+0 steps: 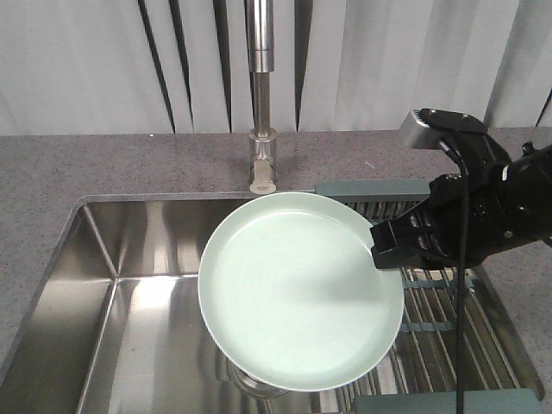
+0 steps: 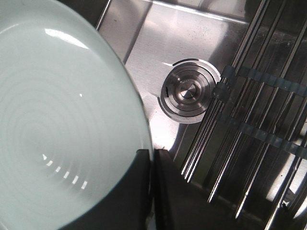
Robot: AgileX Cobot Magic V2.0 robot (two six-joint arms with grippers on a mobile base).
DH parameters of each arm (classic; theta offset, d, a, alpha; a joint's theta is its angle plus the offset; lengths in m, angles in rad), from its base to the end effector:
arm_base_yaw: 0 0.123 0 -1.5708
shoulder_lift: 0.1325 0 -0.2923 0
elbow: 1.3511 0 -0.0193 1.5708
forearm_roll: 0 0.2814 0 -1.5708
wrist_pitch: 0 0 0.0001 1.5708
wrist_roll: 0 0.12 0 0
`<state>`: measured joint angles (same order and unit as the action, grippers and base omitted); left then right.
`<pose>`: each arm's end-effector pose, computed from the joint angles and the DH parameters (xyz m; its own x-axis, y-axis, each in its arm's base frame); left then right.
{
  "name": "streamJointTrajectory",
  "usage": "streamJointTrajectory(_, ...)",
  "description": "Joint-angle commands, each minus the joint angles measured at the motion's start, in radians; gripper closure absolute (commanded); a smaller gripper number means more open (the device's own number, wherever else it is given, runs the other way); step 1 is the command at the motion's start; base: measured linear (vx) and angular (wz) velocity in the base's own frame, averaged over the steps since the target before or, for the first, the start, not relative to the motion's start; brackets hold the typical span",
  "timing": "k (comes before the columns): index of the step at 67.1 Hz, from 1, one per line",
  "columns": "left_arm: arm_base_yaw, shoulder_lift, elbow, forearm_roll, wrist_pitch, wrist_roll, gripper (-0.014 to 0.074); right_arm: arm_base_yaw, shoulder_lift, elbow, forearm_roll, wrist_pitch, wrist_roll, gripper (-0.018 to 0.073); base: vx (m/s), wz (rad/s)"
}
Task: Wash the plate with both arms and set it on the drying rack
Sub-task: 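Swing the held plate around under the faucet with the right gripper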
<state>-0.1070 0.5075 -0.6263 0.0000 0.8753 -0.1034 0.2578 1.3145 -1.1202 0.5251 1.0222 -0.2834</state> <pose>0.1303 -0.0140 0.2995 -0.6246 -0.0367 -0.7801 0.0426 0.9958 -0.0810 0.2755 0.1257 0.3074 -0.8492 -0.2145 -0.4825 -0.4231 0.8232 0.3786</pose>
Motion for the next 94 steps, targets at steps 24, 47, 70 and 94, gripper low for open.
streamJointTrajectory(24, 0.002, -0.036, 0.007, 0.017, -0.009, -0.028, 0.0081, -0.003, -0.031, -0.028, 0.036, -0.033, -0.01, 0.0561, 0.0, 0.0)
streamJointTrajectory(47, 0.002, -0.036, 0.007, 0.017, -0.009, -0.028, 0.0081, -0.003, -0.031, -0.028, 0.043, -0.04, -0.002, 0.0561, 0.0, 0.0)
streamJointTrajectory(70, 0.002, -0.036, 0.007, 0.017, -0.009, -0.028, 0.0081, -0.003, -0.024, -0.028, -0.033, 0.007, -0.088, 0.0561, 0.0, 0.0)
streamJointTrajectory(94, 0.0, -0.036, 0.007, 0.017, -0.009, -0.028, 0.0081, 0.101, 0.046, -0.035, -0.024, -0.017, -0.157, 0.0561, 0.0, 0.0)
